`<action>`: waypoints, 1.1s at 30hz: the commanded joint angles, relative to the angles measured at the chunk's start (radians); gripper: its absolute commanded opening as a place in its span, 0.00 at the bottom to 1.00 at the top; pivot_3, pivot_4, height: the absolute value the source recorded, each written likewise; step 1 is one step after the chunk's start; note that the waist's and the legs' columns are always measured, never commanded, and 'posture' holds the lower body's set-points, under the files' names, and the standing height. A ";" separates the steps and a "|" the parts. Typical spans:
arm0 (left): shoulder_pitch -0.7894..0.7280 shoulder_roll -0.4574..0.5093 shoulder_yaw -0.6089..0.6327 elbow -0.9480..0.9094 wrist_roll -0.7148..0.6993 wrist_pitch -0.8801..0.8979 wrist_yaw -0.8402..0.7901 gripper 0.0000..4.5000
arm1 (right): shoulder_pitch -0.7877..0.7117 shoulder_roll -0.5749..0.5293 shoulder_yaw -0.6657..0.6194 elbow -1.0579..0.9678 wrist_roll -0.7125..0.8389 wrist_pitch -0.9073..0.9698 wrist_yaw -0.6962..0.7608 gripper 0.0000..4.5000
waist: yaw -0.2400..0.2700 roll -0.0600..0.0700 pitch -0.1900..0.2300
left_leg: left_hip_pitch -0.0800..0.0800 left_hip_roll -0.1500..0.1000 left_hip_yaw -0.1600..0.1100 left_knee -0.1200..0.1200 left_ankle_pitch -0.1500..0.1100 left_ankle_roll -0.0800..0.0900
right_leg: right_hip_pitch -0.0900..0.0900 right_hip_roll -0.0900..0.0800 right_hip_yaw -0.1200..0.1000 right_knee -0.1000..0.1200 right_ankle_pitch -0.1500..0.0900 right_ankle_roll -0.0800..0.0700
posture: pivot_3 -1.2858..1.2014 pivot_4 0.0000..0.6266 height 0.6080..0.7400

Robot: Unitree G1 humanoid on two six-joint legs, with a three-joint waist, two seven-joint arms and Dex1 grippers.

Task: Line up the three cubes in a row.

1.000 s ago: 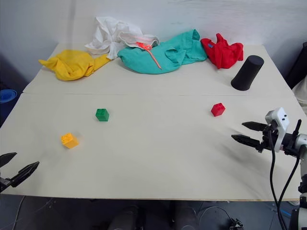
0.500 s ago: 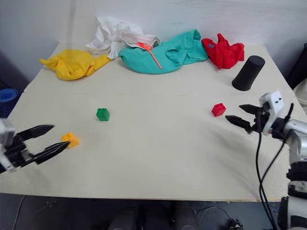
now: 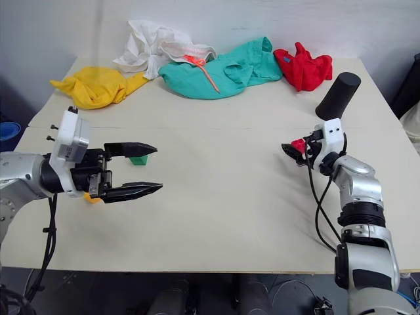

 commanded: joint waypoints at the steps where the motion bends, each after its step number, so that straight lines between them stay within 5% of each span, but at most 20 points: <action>1: -0.020 -0.003 -0.003 -0.008 0.012 -0.019 -0.010 0.99 | -0.024 0.008 -0.002 0.023 -0.009 -0.039 -0.005 1.00 | -0.001 0.000 0.000 | 0.000 0.000 0.001 0.000 0.000 0.000 | 0.000 0.000 0.001 0.000 0.000 0.000 | 0.52 0.24 1.00; 5: -0.022 -0.005 -0.007 -0.002 0.025 -0.025 -0.017 1.00 | -0.040 0.011 -0.008 0.069 -0.020 -0.056 -0.018 0.87 | -0.001 0.000 0.000 | 0.001 0.000 0.002 0.000 0.000 0.000 | -0.001 0.001 0.003 0.000 0.000 0.000 | 0.52 0.24 1.00; 13: -0.029 -0.004 -0.009 -0.004 0.022 -0.026 -0.037 1.00 | 0.023 -0.014 0.033 -0.058 -0.009 -0.060 0.160 0.34 | 0.000 0.000 0.000 | 0.001 0.000 0.002 0.000 0.000 0.000 | -0.001 0.001 0.003 0.000 0.000 0.000 | 0.52 0.24 1.00; 17: -0.024 0.007 -0.029 -0.011 0.022 -0.026 -0.077 1.00 | 0.233 -0.037 0.114 -0.645 0.295 0.219 0.472 0.34 | 0.005 0.000 0.000 | 0.001 0.001 0.002 -0.002 0.000 0.000 | -0.001 0.002 0.003 0.000 0.000 0.000 | 0.52 0.24 1.00; 21: 0.010 0.037 -0.075 -0.030 0.068 -0.054 -0.152 1.00 | 0.415 -0.140 0.273 -0.957 0.230 0.153 0.600 0.34 | 0.006 -0.001 -0.001 | 0.001 0.001 0.002 -0.001 0.000 0.000 | -0.001 0.002 0.004 0.001 0.000 0.001 | 0.52 0.24 1.00; 28: 0.040 0.068 -0.145 -0.042 0.148 -0.123 -0.259 1.00 | 0.449 -0.143 0.396 -0.858 0.025 -0.128 0.610 0.34 | 0.005 -0.006 -0.001 | 0.002 -0.001 0.002 0.003 -0.001 0.000 | 0.000 0.001 0.005 -0.001 0.000 0.001 | 0.52 0.24 1.00; 33: 0.040 0.066 -0.159 -0.032 0.174 -0.145 -0.285 1.00 | 0.429 -0.121 0.425 -0.780 -0.007 -0.167 0.609 0.34 | 0.004 -0.006 -0.001 | 0.002 -0.001 0.003 0.003 -0.001 0.000 | -0.001 0.002 0.005 -0.001 0.000 0.001 | 0.52 0.24 1.00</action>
